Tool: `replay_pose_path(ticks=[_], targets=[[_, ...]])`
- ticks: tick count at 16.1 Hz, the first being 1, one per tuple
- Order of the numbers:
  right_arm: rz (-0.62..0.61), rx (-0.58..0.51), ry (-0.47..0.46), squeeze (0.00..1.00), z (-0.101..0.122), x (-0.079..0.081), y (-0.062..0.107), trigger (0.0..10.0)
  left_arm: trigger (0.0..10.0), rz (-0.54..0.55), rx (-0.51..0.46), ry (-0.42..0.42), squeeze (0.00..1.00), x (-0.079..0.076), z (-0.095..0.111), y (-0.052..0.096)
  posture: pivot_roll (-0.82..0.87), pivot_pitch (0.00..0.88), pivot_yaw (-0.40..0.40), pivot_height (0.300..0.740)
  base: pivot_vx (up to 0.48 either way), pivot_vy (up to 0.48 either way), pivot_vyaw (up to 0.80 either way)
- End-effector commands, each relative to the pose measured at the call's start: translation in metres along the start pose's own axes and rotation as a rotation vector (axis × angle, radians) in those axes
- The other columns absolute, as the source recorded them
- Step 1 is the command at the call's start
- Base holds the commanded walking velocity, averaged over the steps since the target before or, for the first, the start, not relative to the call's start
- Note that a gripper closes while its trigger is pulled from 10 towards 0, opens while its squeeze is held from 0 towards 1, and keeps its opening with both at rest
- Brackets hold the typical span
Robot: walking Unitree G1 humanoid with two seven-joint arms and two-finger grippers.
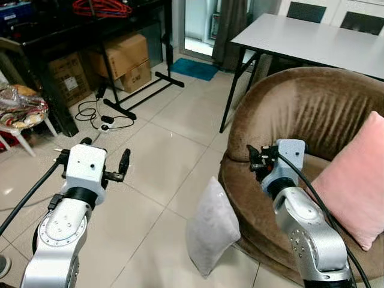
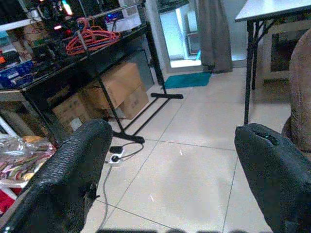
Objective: Move the pillow to the sofa from floor
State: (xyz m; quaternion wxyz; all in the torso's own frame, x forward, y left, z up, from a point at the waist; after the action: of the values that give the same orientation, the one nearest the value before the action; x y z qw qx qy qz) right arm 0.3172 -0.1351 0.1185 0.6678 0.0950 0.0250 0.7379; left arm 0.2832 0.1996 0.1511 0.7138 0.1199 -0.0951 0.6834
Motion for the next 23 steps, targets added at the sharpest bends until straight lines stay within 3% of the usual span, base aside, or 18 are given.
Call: replay_pose_path(ticks=[1, 3, 9, 12, 14, 20, 23], targets=[[0.012, -0.018, 0.005, 0.00, 0.007, 0.002, -0.003, 10.0, 10.0, -0.002, -0.012, 0.008, 0.00, -0.001, 0.003, -0.001, 0.01, 0.000, -0.002, 0.740, 0.274, 0.000, 0.00], [0.018, -0.016, -0.003, 0.00, 0.007, 0.005, -0.004, 10.0, 10.0, -0.006, -0.013, 0.010, 0.00, -0.002, 0.003, 0.000, 0.01, 0.000, -0.002, 0.740, 0.296, 0.000, -0.80], [0.045, -0.027, 0.005, 0.00, 0.008, 0.010, -0.006, 10.0, 10.0, -0.023, -0.016, 0.005, 0.00, -0.005, 0.003, -0.001, 0.01, 0.000, -0.001, 0.740, 0.296, 0.000, 0.00], [0.104, -0.022, 0.080, 0.00, 0.008, 0.018, -0.004, 10.0, 10.0, -0.026, -0.019, 0.004, 0.00, -0.005, 0.004, -0.001, 0.01, 0.000, -0.001, 0.740, 0.298, 0.000, 0.47], [0.061, -0.031, 0.031, 0.00, 0.008, 0.014, -0.006, 10.0, 10.0, -0.027, -0.018, 0.000, 0.00, -0.005, 0.004, -0.001, 0.02, 0.000, -0.001, 0.740, 0.294, 0.000, 0.29], [0.037, -0.053, 0.087, 0.00, 0.008, 0.006, -0.006, 10.0, 10.0, -0.008, -0.032, -0.038, 0.00, -0.001, 0.005, -0.001, 0.02, 0.000, -0.001, 0.740, 0.148, 0.000, 0.00], [0.027, -0.066, 0.070, 0.00, 0.006, 0.002, -0.005, 10.0, 10.0, -0.004, -0.050, -0.069, 0.00, 0.000, 0.004, 0.000, 0.02, 0.000, -0.001, 0.717, 0.000, 0.000, 0.00]])
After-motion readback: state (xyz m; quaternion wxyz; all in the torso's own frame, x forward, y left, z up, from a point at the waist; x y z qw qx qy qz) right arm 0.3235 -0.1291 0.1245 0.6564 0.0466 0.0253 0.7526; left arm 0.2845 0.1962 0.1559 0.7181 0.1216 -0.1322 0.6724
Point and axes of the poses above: a point about 5 cm out from each wrist's last joint towards the gripper, its own y axis pointing back from the gripper into the wrist, its own z axis along the axis of the wrist's last joint, x = y × z, the point moved 5 cm from there along -y, pointing out of the wrist towards the gripper
